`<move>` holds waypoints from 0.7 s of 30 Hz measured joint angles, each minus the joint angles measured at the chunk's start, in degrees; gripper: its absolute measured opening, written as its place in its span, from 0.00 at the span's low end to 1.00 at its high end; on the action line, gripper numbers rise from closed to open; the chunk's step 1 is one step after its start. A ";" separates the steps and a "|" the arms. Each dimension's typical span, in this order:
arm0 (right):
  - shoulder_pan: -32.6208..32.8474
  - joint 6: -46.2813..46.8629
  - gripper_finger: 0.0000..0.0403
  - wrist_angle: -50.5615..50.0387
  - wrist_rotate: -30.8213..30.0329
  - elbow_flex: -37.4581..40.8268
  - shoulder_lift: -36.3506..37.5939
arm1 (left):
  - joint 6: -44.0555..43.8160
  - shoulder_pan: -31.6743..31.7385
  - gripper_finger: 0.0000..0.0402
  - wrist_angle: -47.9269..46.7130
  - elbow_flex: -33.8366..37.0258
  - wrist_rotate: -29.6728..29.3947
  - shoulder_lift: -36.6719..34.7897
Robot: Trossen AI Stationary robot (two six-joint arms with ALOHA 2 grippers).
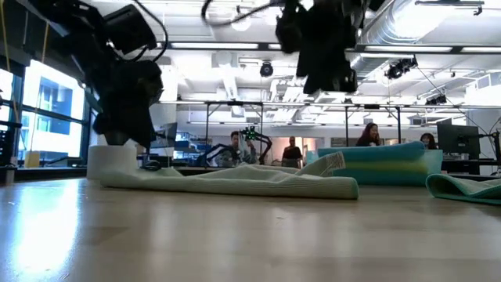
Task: Fold microfiber towels
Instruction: Fold the left green microfiber cloth
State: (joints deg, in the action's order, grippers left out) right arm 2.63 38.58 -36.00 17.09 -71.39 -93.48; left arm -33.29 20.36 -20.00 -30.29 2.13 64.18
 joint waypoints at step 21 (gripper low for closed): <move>22.96 0.05 0.29 -6.58 -37.77 -2.56 5.63 | 23.86 -24.00 0.29 -13.23 -6.55 5.74 -8.78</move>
State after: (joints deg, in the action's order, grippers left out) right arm 25.59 38.63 -42.59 -20.68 -73.95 -87.85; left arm -9.42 -3.64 -33.23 -36.84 7.87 55.40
